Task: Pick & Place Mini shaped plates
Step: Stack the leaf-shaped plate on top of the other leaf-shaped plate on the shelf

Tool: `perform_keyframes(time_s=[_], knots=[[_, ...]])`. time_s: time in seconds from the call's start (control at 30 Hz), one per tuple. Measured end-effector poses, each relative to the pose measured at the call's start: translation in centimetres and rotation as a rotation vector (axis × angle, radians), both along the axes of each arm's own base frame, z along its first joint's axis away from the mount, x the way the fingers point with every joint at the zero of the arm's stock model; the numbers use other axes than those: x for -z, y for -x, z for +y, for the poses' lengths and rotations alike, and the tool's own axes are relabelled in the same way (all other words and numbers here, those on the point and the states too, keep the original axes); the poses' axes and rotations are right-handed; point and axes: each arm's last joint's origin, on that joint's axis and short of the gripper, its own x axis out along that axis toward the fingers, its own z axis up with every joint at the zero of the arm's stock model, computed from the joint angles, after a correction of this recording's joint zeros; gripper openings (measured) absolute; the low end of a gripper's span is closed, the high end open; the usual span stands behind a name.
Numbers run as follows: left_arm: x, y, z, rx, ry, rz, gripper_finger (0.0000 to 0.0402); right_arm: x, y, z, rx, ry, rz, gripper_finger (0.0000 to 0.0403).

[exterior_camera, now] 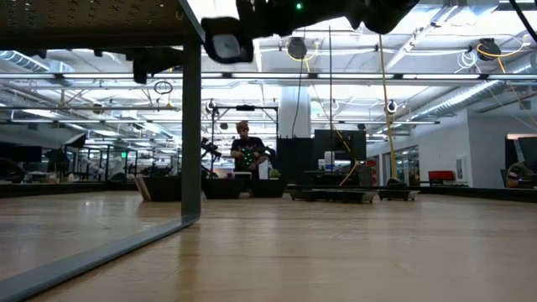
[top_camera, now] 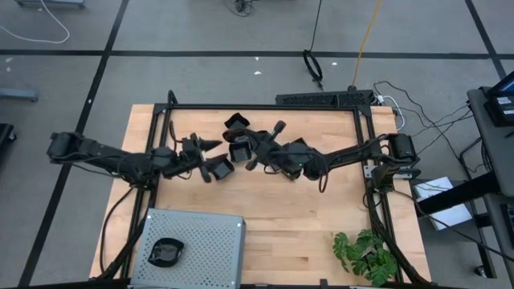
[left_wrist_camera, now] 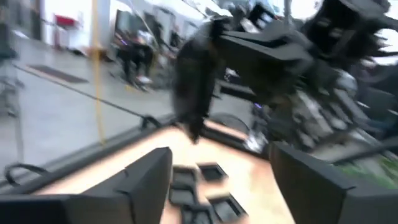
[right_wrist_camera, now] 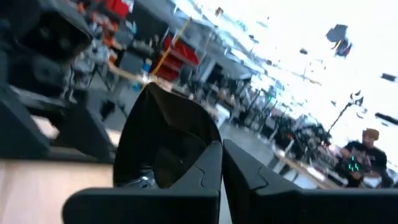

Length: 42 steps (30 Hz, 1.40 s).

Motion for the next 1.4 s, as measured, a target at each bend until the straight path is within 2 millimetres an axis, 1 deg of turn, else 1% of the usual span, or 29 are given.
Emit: perform_keyframes(time_s=[0.07,0.17,0.3,0.47,0.53,0.6,0.7,1.07,1.13,1.2,1.3,1.4], knots=[[-0.3,-0.3,0.0,-0.016,-0.017,-0.032,0.0296,-0.3,0.1,0.1,-0.017,0.015,-0.028,0.0],[-0.7,-0.8,0.0,-0.02,-0.036,-0.056,0.0308,-0.5,0.1,0.1,-0.036,0.032,-0.039,0.0],[-0.9,-1.4,0.1,-0.057,-0.056,-0.046,0.031,-0.4,0.0,0.3,-0.076,0.026,-0.043,0.0],[-1.3,-1.9,0.4,-0.099,-0.026,-0.061,0.0309,-0.4,0.0,0.6,-0.098,0.028,-0.041,0.0],[-1.8,-2.0,0.5,-0.101,-0.023,-0.077,0.0301,-0.4,0.0,0.6,-0.098,0.028,-0.04,0.0],[-2.0,-2.1,0.5,-0.105,-0.024,-0.084,0.0283,-0.4,0.0,0.5,-0.097,0.028,-0.04,0.0],[-2.3,-2.1,0.5,-0.116,-0.021,-0.092,0.0237,-0.4,-0.1,0.5,-0.097,0.029,-0.034,0.0],[-2.2,-2.1,0.1,-0.111,0.003,-0.096,0.0023,-0.4,0.0,0.6,-0.093,0.045,-0.03,0.0],[-2.2,-2.1,0.1,-0.113,0.003,-0.093,0.0009,-0.4,0.0,0.6,-0.097,0.039,-0.035,0.0],[-2.2,-2.1,0.1,-0.114,0.002,-0.093,0.0012,-0.4,0.0,0.6,-0.102,0.014,-0.05,0.0004],[-2.3,-2.0,0.1,-0.105,-0.001,-0.097,0.0011,-0.3,0.0,0.9,-0.115,-0.024,-0.068,0.002],[-2.7,-1.7,-0.2,-0.059,-0.021,-0.095,0.0005,-0.4,0.1,1.6,-0.083,-0.085,-0.112,0.0039]])
